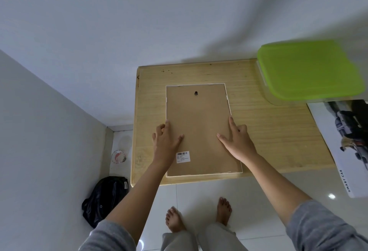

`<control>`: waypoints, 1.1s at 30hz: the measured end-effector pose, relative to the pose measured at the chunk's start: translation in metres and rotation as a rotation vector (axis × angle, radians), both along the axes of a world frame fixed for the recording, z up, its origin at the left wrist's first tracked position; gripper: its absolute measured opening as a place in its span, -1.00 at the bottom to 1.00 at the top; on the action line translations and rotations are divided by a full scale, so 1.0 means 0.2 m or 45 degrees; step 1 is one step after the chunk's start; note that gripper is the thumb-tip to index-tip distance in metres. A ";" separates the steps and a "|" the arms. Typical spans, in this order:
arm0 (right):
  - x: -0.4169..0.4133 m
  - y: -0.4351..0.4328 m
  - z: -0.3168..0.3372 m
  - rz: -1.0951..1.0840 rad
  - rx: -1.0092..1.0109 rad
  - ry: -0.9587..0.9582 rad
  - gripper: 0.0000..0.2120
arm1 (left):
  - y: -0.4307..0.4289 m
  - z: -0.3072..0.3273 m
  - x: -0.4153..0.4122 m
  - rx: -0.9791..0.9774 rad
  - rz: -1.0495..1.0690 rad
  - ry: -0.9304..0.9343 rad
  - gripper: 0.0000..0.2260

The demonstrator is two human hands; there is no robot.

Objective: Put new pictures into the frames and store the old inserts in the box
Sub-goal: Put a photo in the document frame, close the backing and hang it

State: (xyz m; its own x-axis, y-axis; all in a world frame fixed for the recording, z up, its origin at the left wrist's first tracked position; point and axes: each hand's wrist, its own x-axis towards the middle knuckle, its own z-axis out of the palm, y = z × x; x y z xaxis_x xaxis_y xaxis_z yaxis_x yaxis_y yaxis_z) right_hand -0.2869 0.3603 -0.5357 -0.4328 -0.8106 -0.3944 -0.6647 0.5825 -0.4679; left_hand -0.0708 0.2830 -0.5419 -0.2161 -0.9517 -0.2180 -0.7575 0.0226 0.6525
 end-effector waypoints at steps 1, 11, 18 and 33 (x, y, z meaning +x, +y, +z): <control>-0.01 0.02 -0.01 -0.028 -0.041 -0.064 -0.23 | 0.02 -0.01 0.01 0.014 -0.001 0.063 -0.33; -0.04 0.19 -0.02 -0.011 -0.168 -0.495 0.05 | 0.13 -0.05 0.18 0.304 -0.111 0.373 0.18; -0.03 0.17 -0.04 -0.099 -0.232 -0.466 0.04 | 0.12 -0.06 0.17 0.177 -0.163 0.304 0.04; 0.23 0.24 -0.05 0.118 -0.318 0.321 -0.40 | 0.27 -0.09 0.20 -0.139 -0.264 -0.146 -0.25</control>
